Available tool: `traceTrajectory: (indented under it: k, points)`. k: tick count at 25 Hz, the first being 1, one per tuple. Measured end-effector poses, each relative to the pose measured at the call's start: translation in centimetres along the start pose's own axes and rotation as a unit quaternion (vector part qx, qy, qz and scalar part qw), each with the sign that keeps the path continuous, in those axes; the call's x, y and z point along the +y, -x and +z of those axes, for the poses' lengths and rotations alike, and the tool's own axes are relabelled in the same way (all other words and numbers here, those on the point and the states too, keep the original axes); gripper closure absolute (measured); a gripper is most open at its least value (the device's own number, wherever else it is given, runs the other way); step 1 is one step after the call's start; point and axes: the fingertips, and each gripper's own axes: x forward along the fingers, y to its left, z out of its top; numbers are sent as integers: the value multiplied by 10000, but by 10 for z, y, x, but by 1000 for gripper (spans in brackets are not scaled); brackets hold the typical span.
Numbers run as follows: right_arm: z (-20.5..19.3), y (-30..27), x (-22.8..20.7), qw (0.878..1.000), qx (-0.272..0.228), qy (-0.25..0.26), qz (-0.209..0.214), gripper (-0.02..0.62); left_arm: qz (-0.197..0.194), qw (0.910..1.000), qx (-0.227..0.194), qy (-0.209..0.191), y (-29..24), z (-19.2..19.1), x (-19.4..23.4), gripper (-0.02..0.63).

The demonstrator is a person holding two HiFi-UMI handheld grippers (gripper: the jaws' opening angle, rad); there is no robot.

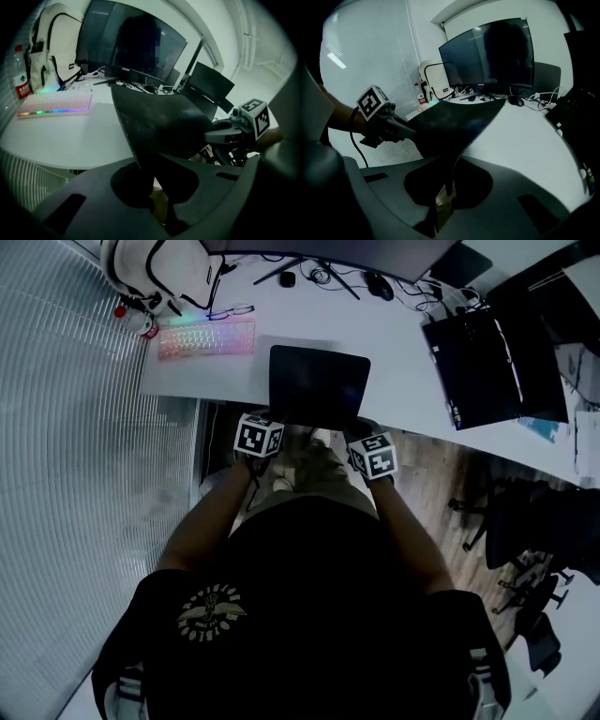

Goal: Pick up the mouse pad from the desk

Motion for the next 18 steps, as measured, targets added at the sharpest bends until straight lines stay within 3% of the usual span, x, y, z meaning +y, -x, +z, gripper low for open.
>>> traceTrajectory:
  k: [7, 18]
  points:
    - [47, 34, 2, 9979, -617, 176, -73, 581, 59, 9967, -732, -342, 39, 48, -12, 584]
    - [129, 96, 14, 9860, -1612, 401, -139, 581, 69, 9812, -1779, -738, 116, 122, -34, 584]
